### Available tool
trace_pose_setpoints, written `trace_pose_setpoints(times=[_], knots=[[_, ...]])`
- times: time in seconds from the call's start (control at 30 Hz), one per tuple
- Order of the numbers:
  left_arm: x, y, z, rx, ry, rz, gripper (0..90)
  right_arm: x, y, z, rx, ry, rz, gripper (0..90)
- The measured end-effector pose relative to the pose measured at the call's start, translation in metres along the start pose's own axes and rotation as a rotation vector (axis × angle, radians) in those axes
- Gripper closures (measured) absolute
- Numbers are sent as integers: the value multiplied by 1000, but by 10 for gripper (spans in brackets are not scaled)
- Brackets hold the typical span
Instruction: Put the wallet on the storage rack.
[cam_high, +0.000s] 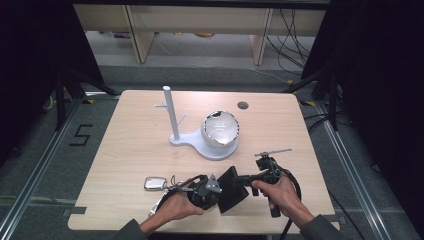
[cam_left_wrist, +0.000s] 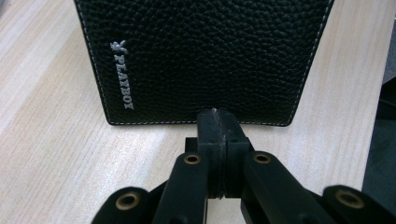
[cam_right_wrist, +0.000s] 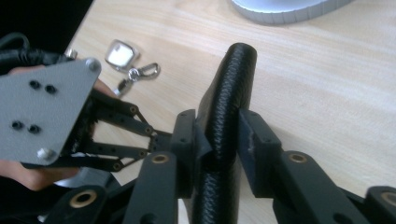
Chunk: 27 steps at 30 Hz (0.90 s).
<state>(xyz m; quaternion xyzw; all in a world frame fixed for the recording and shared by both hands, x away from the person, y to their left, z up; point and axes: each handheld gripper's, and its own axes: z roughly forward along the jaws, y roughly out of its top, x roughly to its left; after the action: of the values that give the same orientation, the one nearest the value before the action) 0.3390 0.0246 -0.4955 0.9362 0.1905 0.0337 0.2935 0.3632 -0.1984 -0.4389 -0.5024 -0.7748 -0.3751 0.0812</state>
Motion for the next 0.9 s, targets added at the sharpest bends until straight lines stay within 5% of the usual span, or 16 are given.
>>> trace_pose_setpoints(times=[0.07, 0.17, 0.37, 0.4, 0.43, 0.5, 0.53, 0.6, 0.7, 0.73, 0.9], knots=[[-1, 0, 0, -4, 4, 4, 891, 4, 1, -1, 11, 11, -16, 718], [-1, -1, 0, -5, 7, 5, 891, 7, 3, 1, 18, -35, -77, 720], [-2, 0, 1, -11, 11, 1, 889, 13, 5, 4, 65, -95, -86, 697], [-1, 0, 0, -4, 11, 9, 889, 17, 5, 4, 83, -102, -48, 699], [-2, 0, 1, -10, 11, 2, 889, 14, 6, 5, 68, -113, -94, 708], [-1, 0, 0, -6, 12, 9, 889, 15, 7, 7, 59, -107, -122, 708], [-1, 0, 0, -5, 13, 12, 888, 17, 8, 7, 82, -106, -74, 708], [-2, 0, 0, -10, 13, 7, 888, 16, 9, 10, 86, -102, -100, 708], [-2, 0, 0, -6, 11, 11, 889, 19, 4, 20, 129, -43, -84, 746], [-2, -1, 0, -9, 11, 10, 888, 25, 2, 25, 133, -62, -122, 750], [-4, -1, 1, -16, 6, 18, 862, 27, 7, 24, 161, -50, -121, 755]])
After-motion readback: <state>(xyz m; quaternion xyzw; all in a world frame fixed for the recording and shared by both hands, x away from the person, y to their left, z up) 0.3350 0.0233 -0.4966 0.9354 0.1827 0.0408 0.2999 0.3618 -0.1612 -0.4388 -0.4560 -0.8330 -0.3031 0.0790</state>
